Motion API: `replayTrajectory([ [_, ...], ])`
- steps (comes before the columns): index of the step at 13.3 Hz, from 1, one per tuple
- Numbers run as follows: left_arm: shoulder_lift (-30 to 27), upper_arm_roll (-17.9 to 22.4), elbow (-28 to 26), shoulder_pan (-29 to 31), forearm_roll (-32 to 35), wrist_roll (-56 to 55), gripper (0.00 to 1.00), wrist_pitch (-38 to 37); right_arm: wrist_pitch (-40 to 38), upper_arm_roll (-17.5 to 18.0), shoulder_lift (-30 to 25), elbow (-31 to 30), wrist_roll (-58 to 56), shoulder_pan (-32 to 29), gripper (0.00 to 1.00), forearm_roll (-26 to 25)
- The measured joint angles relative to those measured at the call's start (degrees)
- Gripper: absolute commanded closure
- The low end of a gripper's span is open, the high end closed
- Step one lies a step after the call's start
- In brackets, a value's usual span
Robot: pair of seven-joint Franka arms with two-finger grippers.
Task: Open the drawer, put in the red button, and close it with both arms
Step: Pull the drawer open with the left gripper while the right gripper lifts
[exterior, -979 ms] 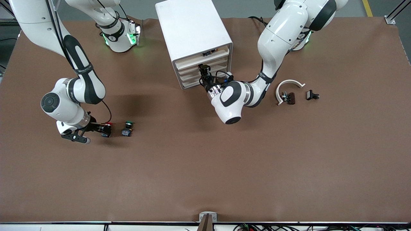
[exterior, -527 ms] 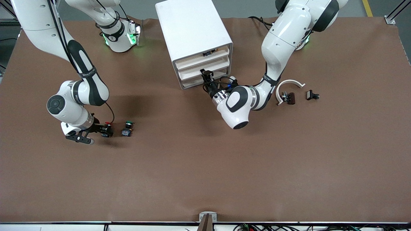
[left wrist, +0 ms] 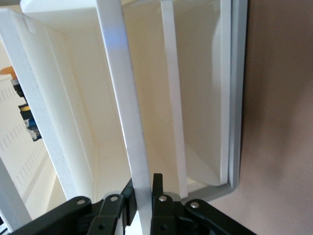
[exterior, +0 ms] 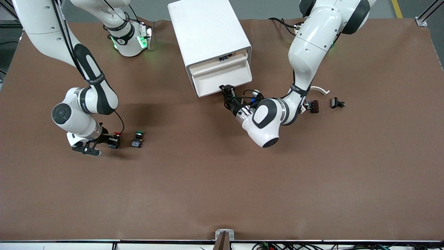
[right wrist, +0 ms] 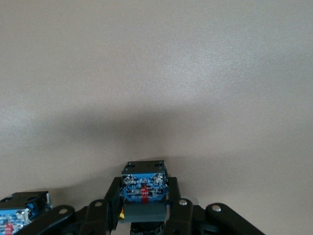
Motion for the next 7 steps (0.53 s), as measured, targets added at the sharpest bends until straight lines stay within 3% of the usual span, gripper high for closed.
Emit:
replayTrajectory([
  [2,0.0,0.3,0.6,0.9,0.0,0.0,0.8,0.6,-1.8,0.0,-0.1,0.7,1.6,0.3,1.0,0.0],
  [3,0.0,0.5,1.0,1.5,0.0,0.0,0.61,0.8,-5.1,0.1,-0.7,2.0,3.2,0.6,1.0,0.0],
  [4,0.0,0.8,1.3,2.0,0.0,0.5,0.17,1.6,-10.2,0.1,-1.7,4.0,5.4,0.9,1.0,0.0],
  [5,0.1,1.3,1.5,2.3,0.0,1.1,0.0,2.4,-15.6,0.2,-3.2,6.5,7.5,1.2,1.0,0.0],
  [7,0.3,1.6,2.1,2.4,0.0,1.6,0.0,3.3,-25.2,0.2,-6.6,11.0,11.6,2.0,1.0,0.0],
])
